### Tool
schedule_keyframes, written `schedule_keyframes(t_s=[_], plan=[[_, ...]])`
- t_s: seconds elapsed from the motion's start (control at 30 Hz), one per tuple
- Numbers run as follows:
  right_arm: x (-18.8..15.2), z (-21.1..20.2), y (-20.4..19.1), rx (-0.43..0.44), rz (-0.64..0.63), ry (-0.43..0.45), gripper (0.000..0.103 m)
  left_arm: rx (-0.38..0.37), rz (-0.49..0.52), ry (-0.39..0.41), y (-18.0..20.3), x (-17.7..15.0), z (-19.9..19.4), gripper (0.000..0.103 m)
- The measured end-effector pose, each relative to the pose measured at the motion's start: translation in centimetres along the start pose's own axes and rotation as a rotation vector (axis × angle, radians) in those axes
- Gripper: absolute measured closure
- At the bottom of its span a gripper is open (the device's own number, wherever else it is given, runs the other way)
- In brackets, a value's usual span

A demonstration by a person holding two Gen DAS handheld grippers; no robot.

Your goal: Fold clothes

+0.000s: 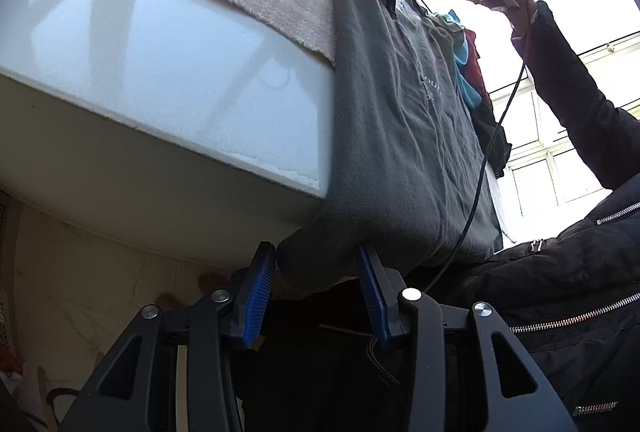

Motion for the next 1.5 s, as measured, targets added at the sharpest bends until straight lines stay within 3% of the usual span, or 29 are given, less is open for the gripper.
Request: schedule_keyframes(t_s=[0.07, 0.1, 0.37, 0.53, 0.63, 0.73, 0.87, 0.97, 1.03, 1.07, 1.2, 1.27, 1.33, 1.43, 1.5], plan=[[0.2, -0.2, -0.4, -0.003, 0.011, -0.008, 0.063, -0.052, 0.0, 0.026, 0.1, 0.0, -0.1, 0.085], [0.2, -0.3, -0.7, -0.001, 0.014, -0.008, 0.063, -0.068, 0.0, 0.025, 0.1, -0.2, -0.1, 0.099], [-1.3, -1.7, -2.9, -0.07, -0.031, 0.02, 0.063, -0.091, 0.086, 0.09, 2.5, -0.9, -3.1, 0.1], [-3.1, -2.9, -2.2, -0.034, 0.026, 0.087, 0.063, -0.115, 0.086, 0.116, 2.6, -1.4, -4.0, 0.1], [-3.9, -3.1, -2.9, -0.039, -0.001, 0.143, 0.063, -0.124, 0.057, 0.11, 1.6, -1.6, -3.7, 0.1], [-4.4, -2.2, -4.0, -0.109, -0.051, 0.149, 0.064, -0.115, 0.069, 0.09, 1.2, -1.3, -3.5, 0.1], [-4.8, -4.8, -4.7, -0.105, -0.069, 0.189, 0.07, -0.112, 0.083, 0.065, 1.0, -1.2, -3.5, 0.1], [-6.0, -7.8, -3.4, 0.012, 0.001, 0.248, 0.07, -0.117, 0.088, 0.054, 0.9, -0.9, -3.6, 0.1], [-6.9, -9.0, -2.3, 0.084, 0.057, 0.264, 0.077, -0.119, 0.095, 0.044, 1.1, -0.8, -3.5, 0.1], [-7.2, -8.6, -2.0, 0.085, 0.074, 0.253, 0.1, -0.118, 0.101, 0.039, 1.3, -0.8, -3.5, 0.1], [-6.2, -3.0, -0.9, 0.082, 0.098, 0.18, 0.101, -0.108, 0.115, 0.02, 1.2, -0.7, -3.3, 0.1], [-6.5, -1.4, -1.1, -0.005, 0.049, 0.162, 0.103, -0.11, 0.119, 0.013, 1.1, -0.7, -3.3, 0.1], [-7.0, -2.3, -0.9, -0.019, 0.057, 0.123, 0.103, -0.112, 0.124, 0.005, 1.1, -0.6, -3.3, 0.1], [-7.2, -4.7, -1.2, 0.066, 0.083, 0.203, 0.102, -0.118, 0.128, -0.003, 1.0, -0.6, -3.2, 0.1], [-6.7, -4.1, -2.3, 0.029, 0.071, 0.213, 0.102, -0.112, 0.118, -0.013, 0.6, -0.6, -3.0, 0.099]])
Point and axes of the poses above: each gripper's, at about its wrist camera, not at the fingertips, and z roughly the way its jaws point, y to its right, x to its top, the point moved 3 cm from there along z, roughly the way its jaws point, and after that the axes turned 11 degrees about -x, right-handed, at the moved point
